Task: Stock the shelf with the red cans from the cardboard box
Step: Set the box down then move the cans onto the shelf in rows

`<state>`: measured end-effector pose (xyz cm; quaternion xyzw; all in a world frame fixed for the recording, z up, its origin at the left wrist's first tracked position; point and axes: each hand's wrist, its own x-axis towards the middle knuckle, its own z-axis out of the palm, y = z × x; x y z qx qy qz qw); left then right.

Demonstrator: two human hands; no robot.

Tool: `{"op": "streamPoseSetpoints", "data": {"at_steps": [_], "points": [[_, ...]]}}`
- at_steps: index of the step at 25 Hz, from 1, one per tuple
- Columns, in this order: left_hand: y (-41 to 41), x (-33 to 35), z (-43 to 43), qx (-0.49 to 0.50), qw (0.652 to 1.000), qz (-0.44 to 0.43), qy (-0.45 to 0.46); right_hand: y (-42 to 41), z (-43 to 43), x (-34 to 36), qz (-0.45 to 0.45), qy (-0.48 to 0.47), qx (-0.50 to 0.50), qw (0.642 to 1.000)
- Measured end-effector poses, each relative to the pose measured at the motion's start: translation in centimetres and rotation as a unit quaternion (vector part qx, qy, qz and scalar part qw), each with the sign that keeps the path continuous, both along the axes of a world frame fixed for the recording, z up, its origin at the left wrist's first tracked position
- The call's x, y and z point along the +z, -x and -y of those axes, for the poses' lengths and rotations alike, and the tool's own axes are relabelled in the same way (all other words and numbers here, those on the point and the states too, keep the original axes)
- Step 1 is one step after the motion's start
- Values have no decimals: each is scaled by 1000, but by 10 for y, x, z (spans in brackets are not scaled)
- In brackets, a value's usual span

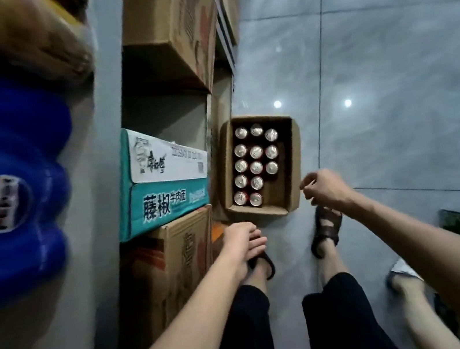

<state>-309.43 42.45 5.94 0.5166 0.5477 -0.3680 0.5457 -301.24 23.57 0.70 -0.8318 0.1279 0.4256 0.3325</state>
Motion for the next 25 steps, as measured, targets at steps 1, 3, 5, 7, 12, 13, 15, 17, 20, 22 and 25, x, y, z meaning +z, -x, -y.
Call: {"op": "streamPoseSetpoints", "data": {"at_steps": [1,3,5,7,12,13,15,17,20,22,25], "points": [[-3,-27,4,20,1000,-9,6,-3,3,-23,7,9,0,1000],[-5,-99,9,43,999,-28,4,-4,-3,-87,8,19,19,1000],[-12,-176,7,71,997,-40,-16,-3,-15,-160,21,39,104,994],[-11,-253,3,103,991,-72,-42,1,-29,-237,50,44,232,971],[1,-395,1,155,978,-102,-96,-4,-60,-392,155,44,417,894],[3,-418,2,179,973,-99,-107,-7,-69,-417,189,40,448,873],[6,-455,1,197,966,-99,-136,-10,-86,-458,249,39,520,816],[8,-477,-2,173,965,-111,-164,-9,-97,-485,288,50,563,773],[11,-485,-5,201,960,-103,-166,1,-100,-498,319,62,565,758],[13,-478,-10,213,963,-96,-133,6,-95,-492,344,46,549,761],[12,-459,-18,189,969,-104,-120,1,-78,-460,324,0,427,844]]}}
